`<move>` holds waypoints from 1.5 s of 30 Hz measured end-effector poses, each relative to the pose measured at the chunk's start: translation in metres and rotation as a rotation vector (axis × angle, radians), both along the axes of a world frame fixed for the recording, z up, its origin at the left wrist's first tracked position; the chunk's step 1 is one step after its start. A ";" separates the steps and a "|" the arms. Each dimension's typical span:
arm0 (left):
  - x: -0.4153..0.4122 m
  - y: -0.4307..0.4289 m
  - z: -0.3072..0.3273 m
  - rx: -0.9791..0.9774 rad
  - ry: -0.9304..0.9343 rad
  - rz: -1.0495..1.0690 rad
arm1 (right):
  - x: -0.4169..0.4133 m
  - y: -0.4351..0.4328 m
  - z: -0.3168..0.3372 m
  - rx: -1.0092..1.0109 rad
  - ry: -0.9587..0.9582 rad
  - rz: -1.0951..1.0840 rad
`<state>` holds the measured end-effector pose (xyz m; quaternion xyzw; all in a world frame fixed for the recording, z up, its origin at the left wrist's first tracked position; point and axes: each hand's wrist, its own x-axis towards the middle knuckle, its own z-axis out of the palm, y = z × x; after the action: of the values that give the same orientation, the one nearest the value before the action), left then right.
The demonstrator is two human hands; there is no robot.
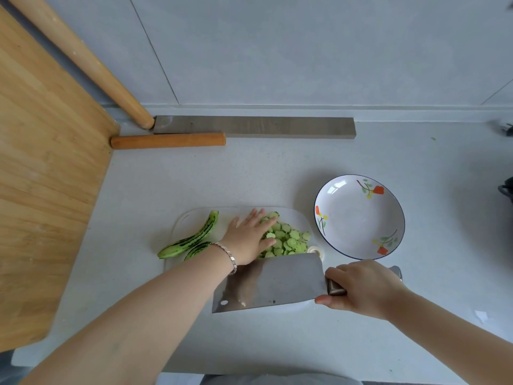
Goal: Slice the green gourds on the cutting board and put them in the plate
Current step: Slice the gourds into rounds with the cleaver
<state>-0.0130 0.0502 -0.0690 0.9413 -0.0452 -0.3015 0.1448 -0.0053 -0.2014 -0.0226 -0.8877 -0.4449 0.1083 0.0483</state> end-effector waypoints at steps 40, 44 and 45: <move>-0.158 0.055 -0.016 0.107 -0.706 -0.144 | -0.055 0.039 0.006 0.251 1.157 -0.995; -0.176 0.050 -0.038 0.183 -0.545 -0.019 | -0.064 0.044 -0.004 0.144 1.155 -0.915; -0.175 0.050 -0.038 0.189 -0.535 -0.012 | -0.065 0.046 -0.007 0.121 1.155 -0.897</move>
<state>-0.1883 0.0999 -0.1067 0.9965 -0.0593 -0.0461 0.0376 -0.0707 -0.1556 -0.0293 -0.7817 0.0525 0.5038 0.3638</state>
